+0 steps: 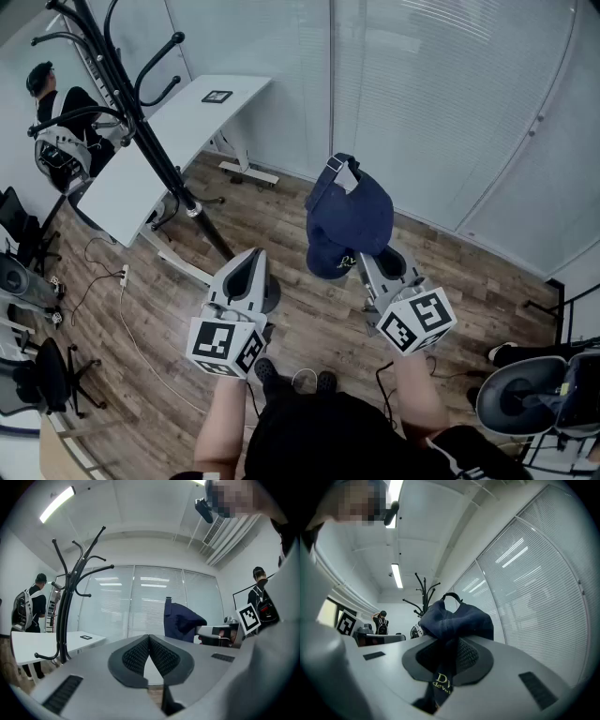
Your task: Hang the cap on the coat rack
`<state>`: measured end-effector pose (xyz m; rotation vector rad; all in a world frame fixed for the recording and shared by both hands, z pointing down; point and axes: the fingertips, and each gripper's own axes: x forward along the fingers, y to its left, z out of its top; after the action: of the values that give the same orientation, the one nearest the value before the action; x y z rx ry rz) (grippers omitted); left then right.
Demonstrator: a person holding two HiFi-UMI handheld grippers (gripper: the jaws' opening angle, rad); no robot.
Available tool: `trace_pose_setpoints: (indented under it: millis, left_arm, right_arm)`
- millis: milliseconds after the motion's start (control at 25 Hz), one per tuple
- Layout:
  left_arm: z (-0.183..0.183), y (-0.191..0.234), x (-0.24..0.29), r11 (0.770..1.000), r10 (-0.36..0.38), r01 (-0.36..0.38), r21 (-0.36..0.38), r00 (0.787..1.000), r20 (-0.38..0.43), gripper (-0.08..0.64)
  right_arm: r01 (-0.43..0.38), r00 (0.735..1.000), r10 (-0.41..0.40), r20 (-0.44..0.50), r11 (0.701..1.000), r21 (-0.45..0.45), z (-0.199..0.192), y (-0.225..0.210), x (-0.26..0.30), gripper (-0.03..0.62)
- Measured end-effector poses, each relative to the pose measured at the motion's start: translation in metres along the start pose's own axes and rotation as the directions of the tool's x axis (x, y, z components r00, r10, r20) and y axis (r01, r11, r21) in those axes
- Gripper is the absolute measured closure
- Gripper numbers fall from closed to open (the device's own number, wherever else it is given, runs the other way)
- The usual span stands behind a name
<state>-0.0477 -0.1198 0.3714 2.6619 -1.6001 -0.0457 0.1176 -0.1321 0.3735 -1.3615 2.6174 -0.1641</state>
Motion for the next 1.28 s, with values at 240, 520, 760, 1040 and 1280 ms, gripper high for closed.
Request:
trace_pose_setpoints:
  millis: [240,520,760,1040,1280]
  left_arm:
    - [0.002,-0.009,0.003,1.0,-0.004,0.004,0.009,1.0,-0.017,0.545]
    - [0.001,-0.016,0.004,1.0,-0.01,0.01,0.013,0.999,-0.031,0.545]
    - [0.005,-0.01,-0.006,1.0,0.029,-0.029,0.007,0.999,-0.036,0.545]
    - [0.006,-0.003,-0.032,0.997,0.077,-0.077,0.002,0.996,-0.048,0.545]
    - [0.015,0.023,-0.042,0.993,0.115,-0.114,0.011,0.993,-0.04,0.545]
  right_arm:
    - [-0.025,1.0,0.025,-0.011,1.0,-0.001,0.003,0.004,-0.003,0.535]
    - [-0.042,0.999,0.042,-0.013,0.999,-0.006,0.006,0.008,-0.006,0.535]
    - [-0.082,0.997,0.082,0.001,0.995,0.049,0.006,0.011,-0.006,0.535]
    - [-0.164,0.986,0.164,0.011,0.986,0.042,0.01,0.031,0.006,0.535]
    - [-0.211,0.977,0.21,0.039,0.977,0.029,0.024,0.051,0.037,0.534]
